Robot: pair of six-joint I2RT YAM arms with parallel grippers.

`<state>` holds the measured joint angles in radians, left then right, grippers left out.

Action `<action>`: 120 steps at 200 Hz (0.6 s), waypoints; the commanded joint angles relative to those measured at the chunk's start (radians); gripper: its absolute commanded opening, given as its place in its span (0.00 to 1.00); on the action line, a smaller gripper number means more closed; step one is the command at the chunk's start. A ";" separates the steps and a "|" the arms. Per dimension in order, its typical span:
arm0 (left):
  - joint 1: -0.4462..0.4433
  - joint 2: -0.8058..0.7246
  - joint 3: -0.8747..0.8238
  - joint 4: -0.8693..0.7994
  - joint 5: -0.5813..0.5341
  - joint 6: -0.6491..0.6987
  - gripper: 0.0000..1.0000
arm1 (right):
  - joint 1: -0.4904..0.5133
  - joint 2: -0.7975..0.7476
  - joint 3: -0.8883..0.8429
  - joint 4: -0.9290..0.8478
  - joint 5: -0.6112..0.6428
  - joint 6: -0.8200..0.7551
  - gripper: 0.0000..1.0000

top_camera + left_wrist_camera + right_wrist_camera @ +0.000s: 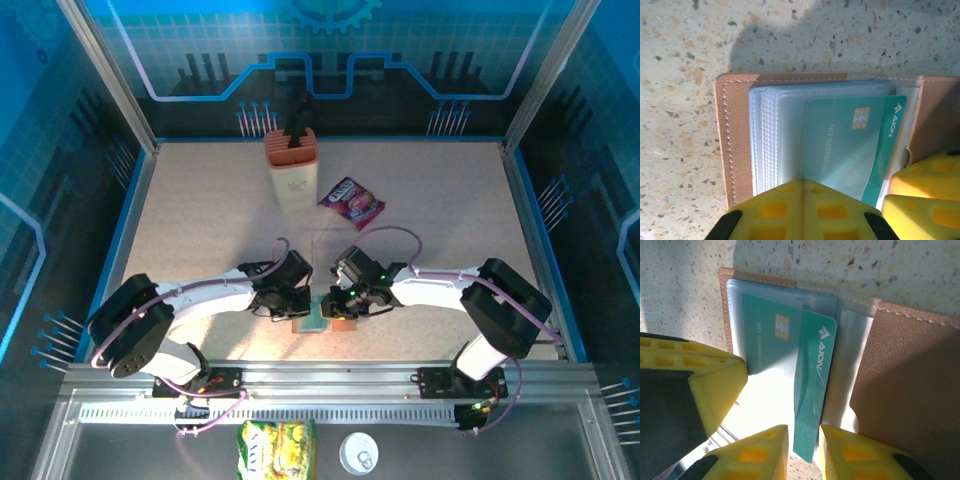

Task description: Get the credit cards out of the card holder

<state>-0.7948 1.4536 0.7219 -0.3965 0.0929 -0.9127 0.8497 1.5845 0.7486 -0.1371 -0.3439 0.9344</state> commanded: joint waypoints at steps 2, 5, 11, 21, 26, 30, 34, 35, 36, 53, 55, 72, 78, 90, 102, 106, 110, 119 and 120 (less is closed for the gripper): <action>-0.003 -0.023 0.005 -0.050 -0.019 0.026 0.00 | -0.017 -0.035 0.004 -0.020 0.005 -0.014 0.24; -0.004 -0.022 0.005 -0.051 -0.019 0.026 0.00 | -0.018 -0.036 0.001 -0.017 0.003 -0.012 0.25; -0.003 -0.017 0.004 -0.052 -0.020 0.027 0.00 | -0.022 -0.037 -0.005 -0.004 -0.002 -0.008 0.25; -0.003 -0.010 0.001 -0.050 -0.019 0.027 0.00 | -0.030 -0.034 -0.020 0.029 -0.018 -0.002 0.25; -0.003 -0.006 -0.002 -0.049 -0.019 0.027 0.00 | -0.035 -0.032 -0.027 0.044 -0.027 0.003 0.25; -0.003 -0.003 -0.004 -0.049 -0.019 0.028 0.00 | -0.039 -0.031 -0.034 0.058 -0.033 0.008 0.25; -0.003 -0.001 -0.006 -0.048 -0.019 0.026 0.00 | -0.042 -0.028 -0.042 0.072 -0.040 0.013 0.25; -0.003 -0.001 -0.007 -0.048 -0.019 0.027 0.00 | -0.043 -0.028 -0.044 0.075 -0.042 0.013 0.25; -0.003 0.000 -0.007 -0.047 -0.019 0.027 0.00 | -0.045 -0.027 -0.046 0.079 -0.043 0.016 0.25; -0.003 0.009 -0.013 -0.042 -0.016 0.026 0.00 | -0.058 -0.012 -0.075 0.130 -0.070 0.037 0.25; -0.004 0.009 -0.014 -0.042 -0.015 0.026 0.00 | -0.058 -0.010 -0.078 0.135 -0.071 0.038 0.25; -0.004 0.009 -0.019 -0.041 -0.016 0.023 0.00 | -0.066 0.007 -0.101 0.186 -0.098 0.058 0.24; -0.004 0.010 -0.020 -0.042 -0.016 0.023 0.00 | -0.067 0.013 -0.110 0.206 -0.105 0.065 0.25; -0.003 0.010 -0.021 -0.044 -0.017 0.023 0.00 | -0.070 0.022 -0.124 0.242 -0.119 0.081 0.24; -0.003 0.011 -0.022 -0.047 -0.019 0.023 0.00 | -0.072 0.036 -0.134 0.282 -0.134 0.094 0.24; -0.003 0.011 -0.022 -0.048 -0.018 0.022 0.00 | -0.073 0.039 -0.137 0.294 -0.141 0.099 0.24; -0.003 0.012 -0.021 -0.049 -0.018 0.023 0.00 | -0.073 0.045 -0.139 0.304 -0.145 0.103 0.24; -0.003 0.014 -0.021 -0.051 -0.018 0.023 0.00 | -0.072 0.056 -0.142 0.326 -0.155 0.113 0.24; -0.003 0.014 -0.021 -0.051 -0.018 0.023 0.00 | -0.073 0.057 -0.143 0.328 -0.156 0.114 0.24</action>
<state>-0.7948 1.4521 0.7189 -0.4126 0.0898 -0.9081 0.7883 1.6062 0.6266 0.0929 -0.4412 1.0035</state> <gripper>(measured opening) 0.041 0.241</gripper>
